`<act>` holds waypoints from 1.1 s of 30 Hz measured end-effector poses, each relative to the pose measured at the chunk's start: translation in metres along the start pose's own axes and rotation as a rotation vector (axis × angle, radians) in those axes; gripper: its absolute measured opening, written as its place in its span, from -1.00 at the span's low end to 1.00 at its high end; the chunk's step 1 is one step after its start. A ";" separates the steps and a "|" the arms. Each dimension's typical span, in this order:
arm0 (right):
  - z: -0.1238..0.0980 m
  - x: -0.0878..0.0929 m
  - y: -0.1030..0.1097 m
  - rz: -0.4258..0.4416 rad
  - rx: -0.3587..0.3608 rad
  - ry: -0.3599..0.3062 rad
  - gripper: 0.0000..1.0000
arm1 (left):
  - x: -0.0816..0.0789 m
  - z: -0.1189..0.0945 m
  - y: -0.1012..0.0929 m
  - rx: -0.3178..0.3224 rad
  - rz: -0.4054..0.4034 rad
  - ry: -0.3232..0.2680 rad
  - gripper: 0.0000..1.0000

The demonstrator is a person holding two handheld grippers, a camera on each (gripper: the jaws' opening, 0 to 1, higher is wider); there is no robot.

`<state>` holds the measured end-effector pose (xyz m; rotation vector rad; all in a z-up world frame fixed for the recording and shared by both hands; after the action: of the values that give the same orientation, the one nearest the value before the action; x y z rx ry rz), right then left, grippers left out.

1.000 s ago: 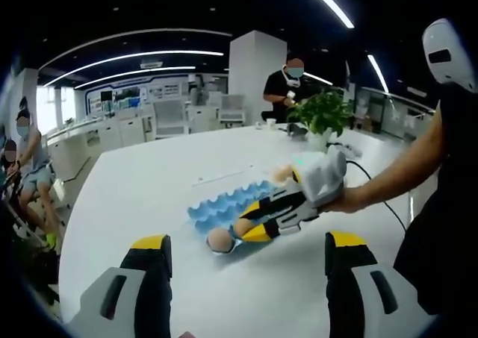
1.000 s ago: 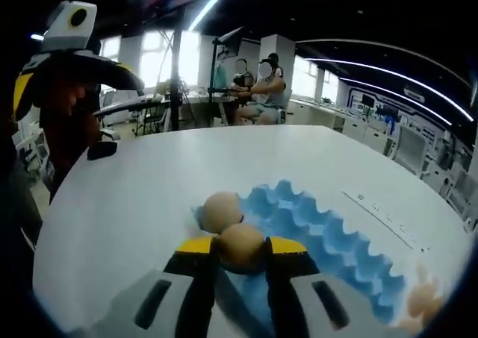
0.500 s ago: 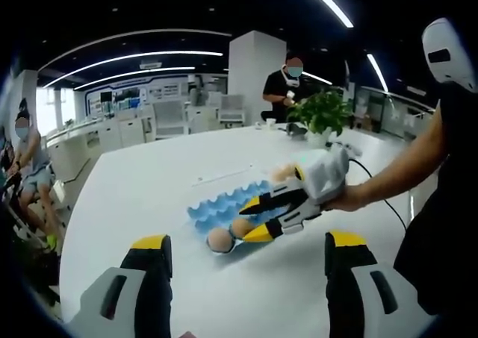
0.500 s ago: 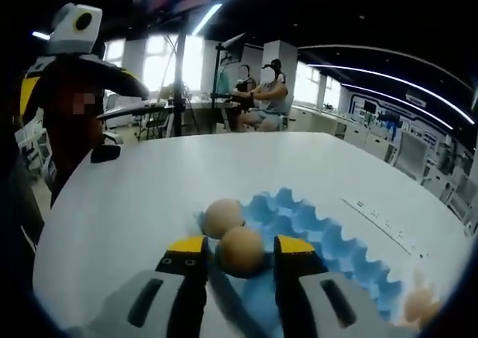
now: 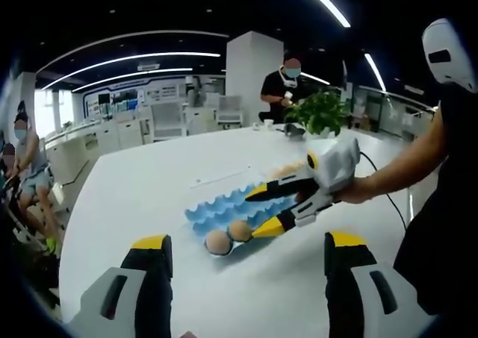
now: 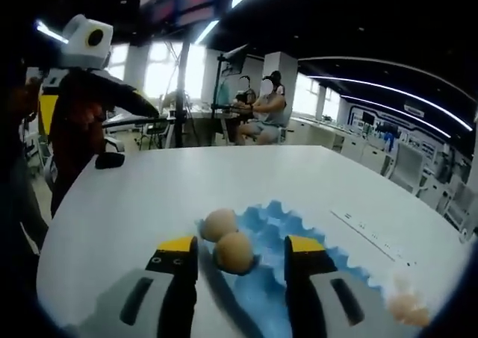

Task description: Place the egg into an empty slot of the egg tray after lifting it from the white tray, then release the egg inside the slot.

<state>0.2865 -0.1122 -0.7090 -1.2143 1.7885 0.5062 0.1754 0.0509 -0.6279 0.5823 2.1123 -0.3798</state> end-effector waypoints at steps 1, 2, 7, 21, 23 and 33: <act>-0.002 0.000 -0.001 0.000 0.003 -0.003 -0.06 | 0.000 0.000 0.000 -0.001 0.002 0.002 0.69; -0.004 0.001 -0.001 0.002 0.003 -0.004 -0.07 | 0.000 0.000 0.000 -0.001 0.002 0.002 0.69; -0.012 0.007 -0.005 0.025 0.013 0.001 -0.12 | 0.000 0.001 -0.001 0.002 0.002 0.002 0.69; -0.037 0.026 -0.022 0.037 0.062 0.018 -0.17 | -0.003 0.003 -0.003 0.010 0.009 0.000 0.68; -0.043 0.029 -0.025 0.037 0.069 0.022 -0.17 | -0.003 0.003 -0.002 0.010 0.011 0.001 0.69; -0.072 0.051 -0.045 0.075 0.142 0.038 -0.18 | -0.006 0.006 -0.005 0.018 0.016 -0.004 0.69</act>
<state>0.2884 -0.2110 -0.7078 -1.0689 1.8740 0.3934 0.1801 0.0426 -0.6262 0.6083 2.1007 -0.3909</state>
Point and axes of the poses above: the point that each gripper's makers call its tool centre point, and the gripper's own axes: z roughly forward along the fingers, y roughly to its left, x roughly out of its underside, the point moved 7 cm from there along -z, roughly backward along the fingers, and after that the axes turned 10 degrees about y, right-handed, at the moved point
